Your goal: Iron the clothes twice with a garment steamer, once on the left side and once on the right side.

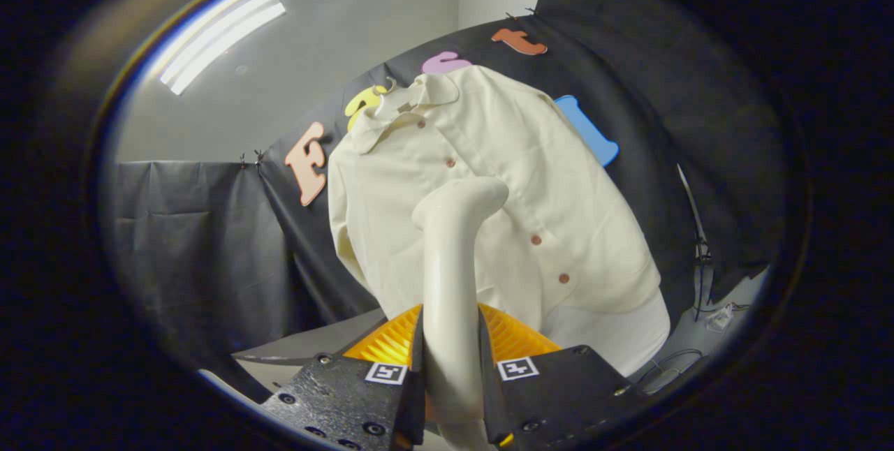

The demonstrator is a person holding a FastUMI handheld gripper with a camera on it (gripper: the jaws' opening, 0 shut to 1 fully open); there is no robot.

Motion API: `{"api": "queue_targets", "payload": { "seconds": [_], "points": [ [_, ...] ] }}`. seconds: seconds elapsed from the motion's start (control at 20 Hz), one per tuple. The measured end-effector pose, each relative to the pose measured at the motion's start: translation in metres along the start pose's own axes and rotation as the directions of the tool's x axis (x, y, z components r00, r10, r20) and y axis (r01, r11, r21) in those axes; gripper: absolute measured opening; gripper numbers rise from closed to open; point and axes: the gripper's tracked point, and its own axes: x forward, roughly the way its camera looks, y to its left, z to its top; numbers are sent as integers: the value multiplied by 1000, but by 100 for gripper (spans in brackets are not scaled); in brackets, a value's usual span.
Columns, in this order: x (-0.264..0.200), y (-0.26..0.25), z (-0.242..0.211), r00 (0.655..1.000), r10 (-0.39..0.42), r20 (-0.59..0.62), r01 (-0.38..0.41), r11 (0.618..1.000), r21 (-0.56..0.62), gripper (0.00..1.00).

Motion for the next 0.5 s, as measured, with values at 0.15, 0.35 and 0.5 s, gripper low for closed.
{"api": "queue_targets", "payload": {
  "seconds": [0.15, 0.35, 0.5],
  "points": [
    [15, -8, 47, 998, -24, 56, 23, 1000, 13, 33],
    [41, -1, 86, 995, -34, 90, 36, 999, -13, 33],
    [60, 10, 102, 995, -6, 96, 12, 998, -59, 33]
  ]
}}
